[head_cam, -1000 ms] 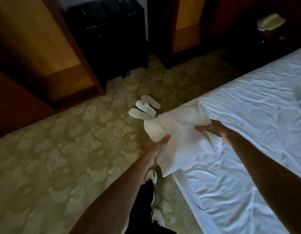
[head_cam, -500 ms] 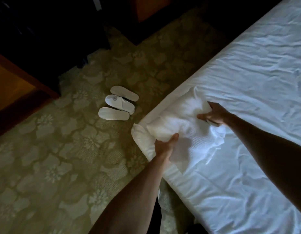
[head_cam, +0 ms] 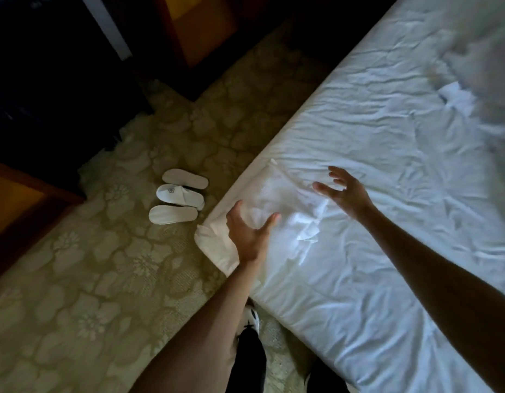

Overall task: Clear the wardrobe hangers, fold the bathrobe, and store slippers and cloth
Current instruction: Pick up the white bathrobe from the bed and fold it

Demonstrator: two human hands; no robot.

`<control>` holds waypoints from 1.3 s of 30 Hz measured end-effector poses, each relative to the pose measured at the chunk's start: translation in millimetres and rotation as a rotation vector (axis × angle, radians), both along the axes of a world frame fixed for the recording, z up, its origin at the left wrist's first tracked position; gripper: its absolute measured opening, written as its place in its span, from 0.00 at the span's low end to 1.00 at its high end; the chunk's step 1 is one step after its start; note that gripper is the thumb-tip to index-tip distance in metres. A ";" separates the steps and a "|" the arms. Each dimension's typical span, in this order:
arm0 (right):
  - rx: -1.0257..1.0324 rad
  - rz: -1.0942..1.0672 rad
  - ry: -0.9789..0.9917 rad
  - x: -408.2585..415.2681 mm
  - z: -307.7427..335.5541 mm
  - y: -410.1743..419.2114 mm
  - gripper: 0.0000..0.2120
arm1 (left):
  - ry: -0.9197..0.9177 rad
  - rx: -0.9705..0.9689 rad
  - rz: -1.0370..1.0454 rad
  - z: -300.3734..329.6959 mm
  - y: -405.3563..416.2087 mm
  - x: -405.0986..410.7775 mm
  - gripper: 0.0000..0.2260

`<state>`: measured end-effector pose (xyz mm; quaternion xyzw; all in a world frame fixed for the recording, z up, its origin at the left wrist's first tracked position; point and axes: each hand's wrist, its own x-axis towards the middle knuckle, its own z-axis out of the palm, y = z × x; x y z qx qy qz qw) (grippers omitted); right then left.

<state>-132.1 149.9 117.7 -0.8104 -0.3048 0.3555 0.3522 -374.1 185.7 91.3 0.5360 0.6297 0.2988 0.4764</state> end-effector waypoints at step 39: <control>-0.187 -1.028 -0.079 632.8 -72.0 -287.2 0.34 | 0.256 0.266 -0.932 -31.7 -162.3 854.4 0.33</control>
